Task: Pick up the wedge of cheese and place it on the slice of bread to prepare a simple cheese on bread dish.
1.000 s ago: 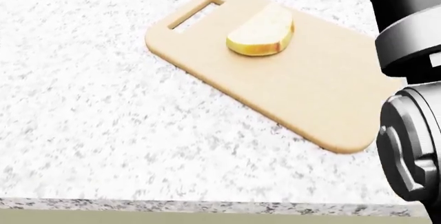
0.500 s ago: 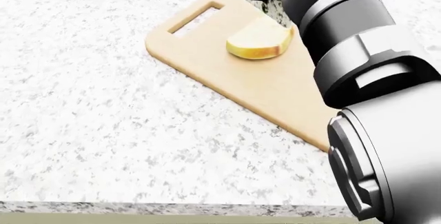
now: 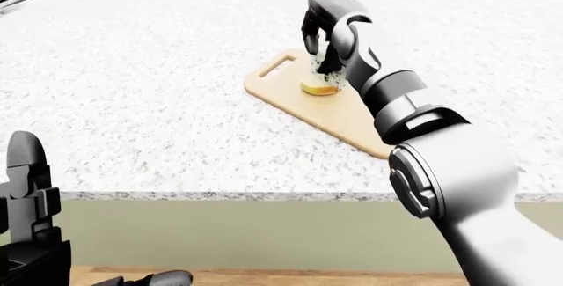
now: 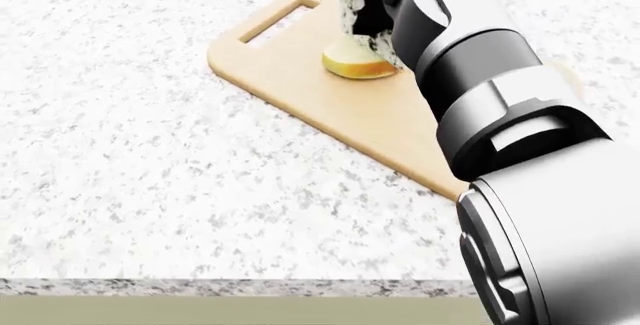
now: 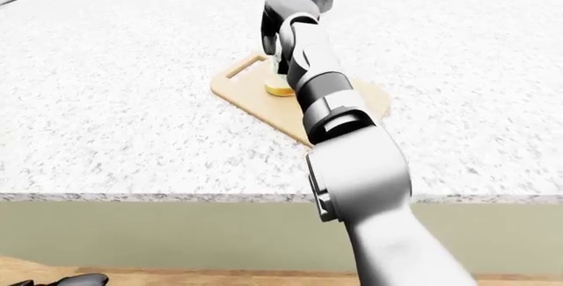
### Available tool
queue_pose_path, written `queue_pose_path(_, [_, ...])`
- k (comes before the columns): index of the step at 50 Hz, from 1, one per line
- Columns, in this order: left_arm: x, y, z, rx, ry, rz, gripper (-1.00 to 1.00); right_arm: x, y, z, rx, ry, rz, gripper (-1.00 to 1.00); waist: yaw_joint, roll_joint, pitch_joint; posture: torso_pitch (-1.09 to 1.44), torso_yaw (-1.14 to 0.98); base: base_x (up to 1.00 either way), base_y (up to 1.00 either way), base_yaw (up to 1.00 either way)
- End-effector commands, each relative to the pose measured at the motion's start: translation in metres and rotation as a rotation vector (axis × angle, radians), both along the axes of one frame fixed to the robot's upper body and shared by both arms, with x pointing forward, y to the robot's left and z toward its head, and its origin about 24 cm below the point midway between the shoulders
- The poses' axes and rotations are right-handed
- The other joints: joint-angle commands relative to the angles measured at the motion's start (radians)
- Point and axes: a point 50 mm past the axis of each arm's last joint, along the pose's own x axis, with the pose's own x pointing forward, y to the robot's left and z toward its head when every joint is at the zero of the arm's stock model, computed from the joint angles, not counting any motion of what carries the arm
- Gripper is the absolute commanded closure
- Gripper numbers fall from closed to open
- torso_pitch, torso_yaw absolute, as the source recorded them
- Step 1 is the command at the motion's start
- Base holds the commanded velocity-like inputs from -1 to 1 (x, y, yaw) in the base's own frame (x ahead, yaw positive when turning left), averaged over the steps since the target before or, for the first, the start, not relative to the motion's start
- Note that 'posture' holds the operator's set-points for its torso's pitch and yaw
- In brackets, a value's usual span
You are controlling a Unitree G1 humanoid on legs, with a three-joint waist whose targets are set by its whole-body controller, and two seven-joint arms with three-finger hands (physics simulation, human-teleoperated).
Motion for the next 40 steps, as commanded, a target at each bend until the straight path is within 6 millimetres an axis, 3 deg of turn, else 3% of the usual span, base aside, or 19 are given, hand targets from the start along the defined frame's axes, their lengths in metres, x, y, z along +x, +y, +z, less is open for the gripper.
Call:
queue_pose_path(1, [-0.005, -0.003, 0.009, 0.028, -0.052, -0.007, -1.0, -0.005, 0.005, 0.033, 0.001, -0.121, 0.016, 1.0, 0.001, 0.003, -0.024, 0.0, 0.0, 0.0, 0.0, 0.0])
queue_pose_path(21, [-0.005, -0.004, 0.008, 0.028, -0.05, -0.007, -1.0, -0.003, 0.003, 0.021, -0.011, -0.111, 0.006, 1.0, 0.0, 0.002, -0.03, 0.0, 0.0, 0.0, 0.0, 0.0])
queue_pose_path(22, [-0.005, -0.004, 0.008, 0.028, -0.05, -0.007, -1.0, -0.003, 0.003, 0.02, -0.014, -0.114, 0.003, 0.93, 0.0, 0.002, -0.03, 0.0, 0.0, 0.0, 0.0, 0.0])
queue_pose_path(23, [-0.005, -0.004, 0.008, 0.028, -0.05, -0.007, -1.0, -0.003, 0.003, 0.021, -0.014, -0.114, 0.002, 0.44, 0.0, 0.002, -0.03, 0.0, 0.0, 0.0, 0.0, 0.0])
queue_pose_path(24, [-0.005, -0.004, 0.008, 0.028, -0.049, -0.006, -1.0, -0.003, 0.003, 0.021, -0.01, -0.114, 0.001, 0.28, 0.0, 0.002, -0.03, 0.0, 0.0, 0.0, 0.0, 0.0])
queue_pose_path(25, [-0.005, -0.004, 0.008, 0.028, -0.049, -0.007, -1.0, -0.003, 0.003, 0.021, -0.01, -0.112, 0.001, -0.31, 0.0, 0.002, -0.03, 0.0, 0.0, 0.0, 0.0, 0.0])
queue_pose_path(30, [-0.004, -0.004, 0.008, 0.027, -0.048, -0.009, -1.0, -0.003, 0.002, 0.021, -0.01, -0.115, -0.002, -1.0, 0.0, 0.001, -0.032, 0.0, 0.0, 0.0, 0.0, 0.0])
queue_pose_path(37, [-0.004, -0.004, 0.008, 0.027, -0.048, -0.011, -1.0, -0.003, 0.001, 0.021, -0.013, -0.122, -0.006, -1.0, 0.001, 0.001, -0.031, 0.0, 0.0, 0.0, 0.0, 0.0])
queue_pose_path(40, [-0.003, -0.005, 0.008, 0.027, -0.047, -0.013, -1.0, -0.005, 0.0, 0.032, -0.001, -0.148, -0.003, -1.0, 0.001, 0.001, -0.032, 0.0, 0.0, 0.0, 0.0, 0.0])
